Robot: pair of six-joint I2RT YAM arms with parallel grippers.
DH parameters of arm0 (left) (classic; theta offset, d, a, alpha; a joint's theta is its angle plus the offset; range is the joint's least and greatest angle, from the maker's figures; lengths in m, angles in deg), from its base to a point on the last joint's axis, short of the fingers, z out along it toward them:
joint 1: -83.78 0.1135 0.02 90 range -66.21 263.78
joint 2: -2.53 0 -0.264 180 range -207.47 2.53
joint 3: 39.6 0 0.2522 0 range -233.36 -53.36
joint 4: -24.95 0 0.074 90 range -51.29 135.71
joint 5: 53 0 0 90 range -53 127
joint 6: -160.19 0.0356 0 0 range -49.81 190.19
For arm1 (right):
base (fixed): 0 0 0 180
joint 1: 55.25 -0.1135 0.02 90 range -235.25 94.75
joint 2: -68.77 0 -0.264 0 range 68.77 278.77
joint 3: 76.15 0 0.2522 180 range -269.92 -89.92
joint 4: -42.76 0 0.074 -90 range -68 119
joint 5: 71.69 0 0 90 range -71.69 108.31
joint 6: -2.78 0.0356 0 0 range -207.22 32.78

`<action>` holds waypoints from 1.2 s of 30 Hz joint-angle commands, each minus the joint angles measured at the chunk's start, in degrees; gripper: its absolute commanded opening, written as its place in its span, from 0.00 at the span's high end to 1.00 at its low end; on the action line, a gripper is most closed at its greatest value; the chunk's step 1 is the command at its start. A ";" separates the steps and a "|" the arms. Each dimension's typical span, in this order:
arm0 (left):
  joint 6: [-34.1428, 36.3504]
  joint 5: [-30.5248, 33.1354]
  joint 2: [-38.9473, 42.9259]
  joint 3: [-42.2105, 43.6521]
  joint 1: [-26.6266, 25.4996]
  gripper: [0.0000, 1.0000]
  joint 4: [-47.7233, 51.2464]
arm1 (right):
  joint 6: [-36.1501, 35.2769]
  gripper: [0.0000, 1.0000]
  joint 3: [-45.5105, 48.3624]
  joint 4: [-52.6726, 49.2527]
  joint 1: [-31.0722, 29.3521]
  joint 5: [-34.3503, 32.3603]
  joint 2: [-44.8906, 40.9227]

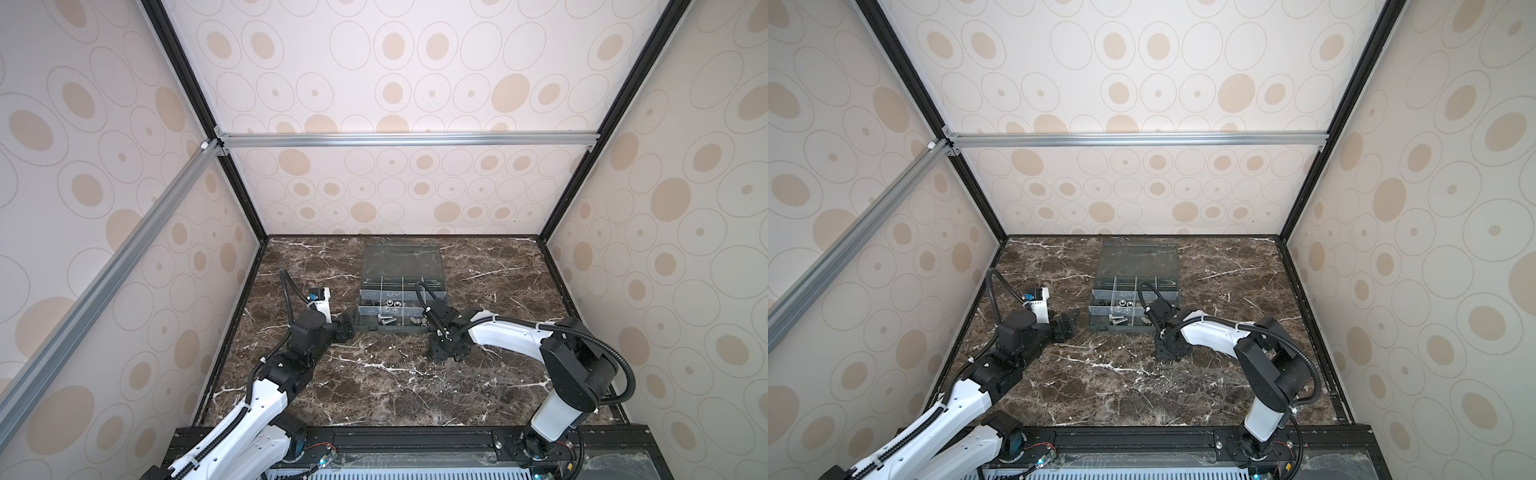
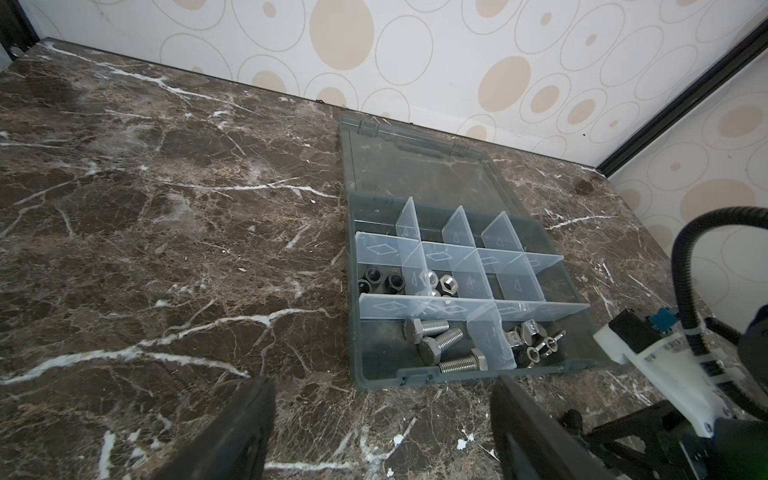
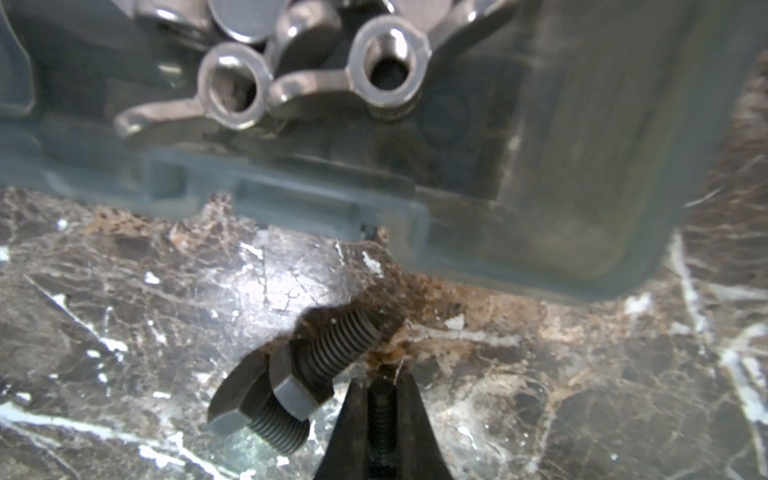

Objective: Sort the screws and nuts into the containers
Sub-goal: 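Lower the right gripper onto a black bolt at the pile, then carry the black bolt over the organizer and release it into a compartment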

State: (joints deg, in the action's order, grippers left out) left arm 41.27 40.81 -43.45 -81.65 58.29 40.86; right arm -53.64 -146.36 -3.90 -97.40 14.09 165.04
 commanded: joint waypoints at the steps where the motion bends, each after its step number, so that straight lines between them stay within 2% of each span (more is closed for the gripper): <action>1: -0.67 -1.06 -0.23 0.01 0.36 0.19 -1.37 | 0.84 0.90 0.47 -1.09 -0.41 -1.54 -3.21; 21: -2.75 -3.62 -0.16 0.51 0.35 0.23 -0.98 | -0.13 0.89 1.18 -2.39 -0.39 -5.87 -11.23; 29: -3.76 -4.00 0.84 1.00 0.36 0.25 -0.01 | -5.42 0.89 -5.84 -3.38 1.55 -5.77 -10.76; 36: -4.43 -4.40 1.92 1.78 0.30 0.25 0.39 | -11.12 0.88 -15.53 -3.14 3.89 -4.43 -6.04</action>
State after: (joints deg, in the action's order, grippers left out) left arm 37.86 36.92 -42.22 -79.47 58.29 40.88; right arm -61.15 -158.75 -6.50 -94.23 9.45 156.69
